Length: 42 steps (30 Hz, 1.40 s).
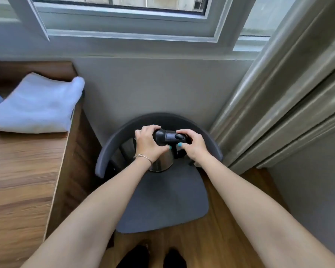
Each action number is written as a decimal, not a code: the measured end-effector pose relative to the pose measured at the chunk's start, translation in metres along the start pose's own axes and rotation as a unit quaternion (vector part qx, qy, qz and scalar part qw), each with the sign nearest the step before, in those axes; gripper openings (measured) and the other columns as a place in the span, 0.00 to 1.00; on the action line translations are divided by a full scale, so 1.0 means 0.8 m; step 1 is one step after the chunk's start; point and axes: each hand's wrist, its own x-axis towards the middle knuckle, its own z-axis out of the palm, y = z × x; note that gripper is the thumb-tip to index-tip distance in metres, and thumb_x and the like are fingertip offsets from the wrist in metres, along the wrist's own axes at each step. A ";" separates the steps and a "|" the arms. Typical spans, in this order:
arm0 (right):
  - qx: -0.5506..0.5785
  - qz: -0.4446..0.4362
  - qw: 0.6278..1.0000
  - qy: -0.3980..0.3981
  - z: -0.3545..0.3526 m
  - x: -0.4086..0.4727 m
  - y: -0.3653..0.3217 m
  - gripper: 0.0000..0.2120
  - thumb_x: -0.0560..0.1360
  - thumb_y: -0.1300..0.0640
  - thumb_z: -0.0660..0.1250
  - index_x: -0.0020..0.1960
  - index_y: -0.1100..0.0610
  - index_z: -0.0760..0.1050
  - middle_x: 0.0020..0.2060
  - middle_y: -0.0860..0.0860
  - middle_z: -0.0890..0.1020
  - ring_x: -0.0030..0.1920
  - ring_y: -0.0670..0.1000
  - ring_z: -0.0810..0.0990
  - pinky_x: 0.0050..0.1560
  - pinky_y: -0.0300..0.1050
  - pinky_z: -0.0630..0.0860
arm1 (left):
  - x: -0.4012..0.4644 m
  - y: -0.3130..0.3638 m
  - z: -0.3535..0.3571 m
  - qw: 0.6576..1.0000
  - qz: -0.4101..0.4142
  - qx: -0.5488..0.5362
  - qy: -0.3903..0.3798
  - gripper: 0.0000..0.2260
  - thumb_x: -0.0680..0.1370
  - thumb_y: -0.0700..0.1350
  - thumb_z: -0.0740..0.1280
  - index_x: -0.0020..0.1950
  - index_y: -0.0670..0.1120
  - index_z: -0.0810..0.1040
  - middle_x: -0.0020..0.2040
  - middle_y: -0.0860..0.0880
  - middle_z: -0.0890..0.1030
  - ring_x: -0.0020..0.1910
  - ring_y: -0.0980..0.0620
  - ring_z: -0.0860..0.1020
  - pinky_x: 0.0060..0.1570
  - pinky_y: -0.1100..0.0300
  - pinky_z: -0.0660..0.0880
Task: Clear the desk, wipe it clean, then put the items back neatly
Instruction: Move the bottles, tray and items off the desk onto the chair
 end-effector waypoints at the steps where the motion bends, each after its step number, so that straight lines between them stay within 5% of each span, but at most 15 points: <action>1: -0.001 0.003 1.000 -0.009 0.004 0.007 0.011 0.22 0.69 0.73 0.71 0.58 0.55 0.80 0.53 0.46 0.80 0.57 0.46 0.77 0.55 0.29 0.69 | 0.000 -0.010 0.012 1.000 -0.007 -0.003 0.002 0.29 0.56 0.49 0.80 0.55 0.48 0.78 0.53 0.50 0.77 0.52 0.46 0.70 0.48 0.65 0.60; 4: -0.002 0.015 1.000 -0.025 0.019 0.030 0.051 0.21 0.70 0.72 0.71 0.59 0.55 0.79 0.54 0.45 0.79 0.56 0.44 0.75 0.57 0.31 0.67 | 0.000 -0.037 0.046 1.000 -0.023 0.003 -0.001 0.31 0.56 0.49 0.81 0.56 0.48 0.77 0.53 0.50 0.76 0.52 0.47 0.69 0.51 0.61 0.66; 14: 0.047 0.028 0.997 -0.060 0.083 0.097 0.134 0.24 0.70 0.73 0.70 0.56 0.48 0.78 0.58 0.50 0.81 0.61 0.51 0.77 0.66 0.47 0.73 | 0.014 -0.108 0.119 0.996 -0.077 0.033 0.040 0.31 0.57 0.47 0.82 0.58 0.46 0.77 0.54 0.49 0.76 0.53 0.49 0.66 0.48 0.69 0.59; 24: 0.076 0.059 0.993 -0.071 0.110 0.123 0.168 0.24 0.71 0.75 0.67 0.54 0.49 0.78 0.56 0.51 0.81 0.59 0.51 0.77 0.57 0.37 0.71 | 0.025 -0.140 0.146 0.993 -0.097 0.060 0.020 0.31 0.58 0.50 0.82 0.59 0.47 0.77 0.55 0.50 0.76 0.54 0.50 0.66 0.50 0.68 0.59; 35: 0.055 0.065 0.992 -0.092 0.131 0.121 0.186 0.23 0.71 0.75 0.65 0.59 0.54 0.78 0.58 0.52 0.80 0.59 0.52 0.76 0.64 0.46 0.73 | 0.012 -0.164 0.159 0.990 -0.129 0.059 -0.007 0.31 0.61 0.48 0.81 0.61 0.48 0.75 0.58 0.51 0.75 0.58 0.48 0.66 0.53 0.65 0.63; 42: -0.033 0.106 0.991 -0.076 0.135 0.128 0.196 0.22 0.77 0.69 0.65 0.62 0.44 0.77 0.62 0.51 0.70 0.64 0.51 0.62 0.63 0.35 0.59 | 0.025 -0.163 0.161 0.987 -0.132 0.065 -0.067 0.31 0.63 0.47 0.80 0.62 0.49 0.71 0.58 0.51 0.71 0.59 0.49 0.64 0.54 0.59 0.68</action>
